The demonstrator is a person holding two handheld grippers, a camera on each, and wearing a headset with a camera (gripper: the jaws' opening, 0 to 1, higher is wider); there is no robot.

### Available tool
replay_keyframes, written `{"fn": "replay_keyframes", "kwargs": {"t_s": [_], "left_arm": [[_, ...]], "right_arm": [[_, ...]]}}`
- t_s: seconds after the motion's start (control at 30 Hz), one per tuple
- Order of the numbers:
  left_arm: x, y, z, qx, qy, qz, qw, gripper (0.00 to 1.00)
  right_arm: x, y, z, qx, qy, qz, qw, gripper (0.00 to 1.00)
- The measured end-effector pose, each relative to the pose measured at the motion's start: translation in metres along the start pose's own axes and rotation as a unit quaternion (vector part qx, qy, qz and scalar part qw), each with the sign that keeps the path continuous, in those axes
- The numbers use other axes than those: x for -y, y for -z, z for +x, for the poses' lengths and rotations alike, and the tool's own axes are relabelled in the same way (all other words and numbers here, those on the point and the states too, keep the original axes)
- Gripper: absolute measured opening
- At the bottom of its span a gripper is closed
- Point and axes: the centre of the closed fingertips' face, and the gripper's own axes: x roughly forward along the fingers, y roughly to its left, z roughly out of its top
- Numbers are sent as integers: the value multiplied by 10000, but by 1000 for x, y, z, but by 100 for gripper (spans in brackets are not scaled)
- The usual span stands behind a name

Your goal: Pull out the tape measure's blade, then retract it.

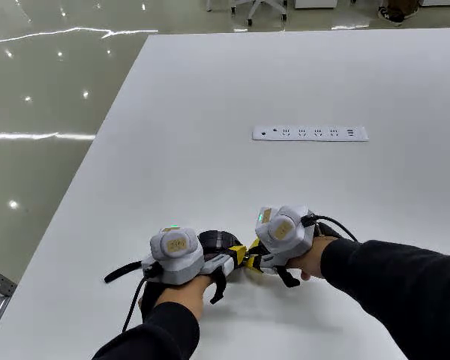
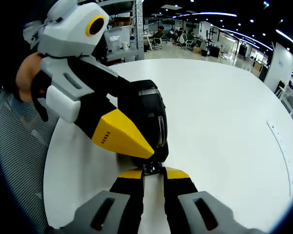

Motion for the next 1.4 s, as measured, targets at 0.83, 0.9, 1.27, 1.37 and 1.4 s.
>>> {"fn": "replay_keyframes", "kwargs": {"t_s": [0.83, 0.9, 1.27, 1.37, 1.4], "left_arm": [[4, -12, -18, 191, 1244, 1069, 9863, 99], [-4, -8, -26, 60, 1311, 1256, 9834, 100], [-39, 0, -84, 32, 1496, 1877, 9708, 100], [-46, -5, -99, 119, 1459, 1949, 9698, 100], [-47, -9, -104, 201, 1466, 1902, 9705, 100]], "right_arm": [[-1, 7, -22, 58, 290, -63, 9995, 23], [-1, 11, -34, 131, 380, 45, 9992, 26], [-16, 66, -121, 699, 1224, 798, 9868, 54], [-22, 86, -151, 837, 1460, 1027, 9804, 60], [-24, 92, -159, 848, 1495, 1064, 9794, 62]]}}
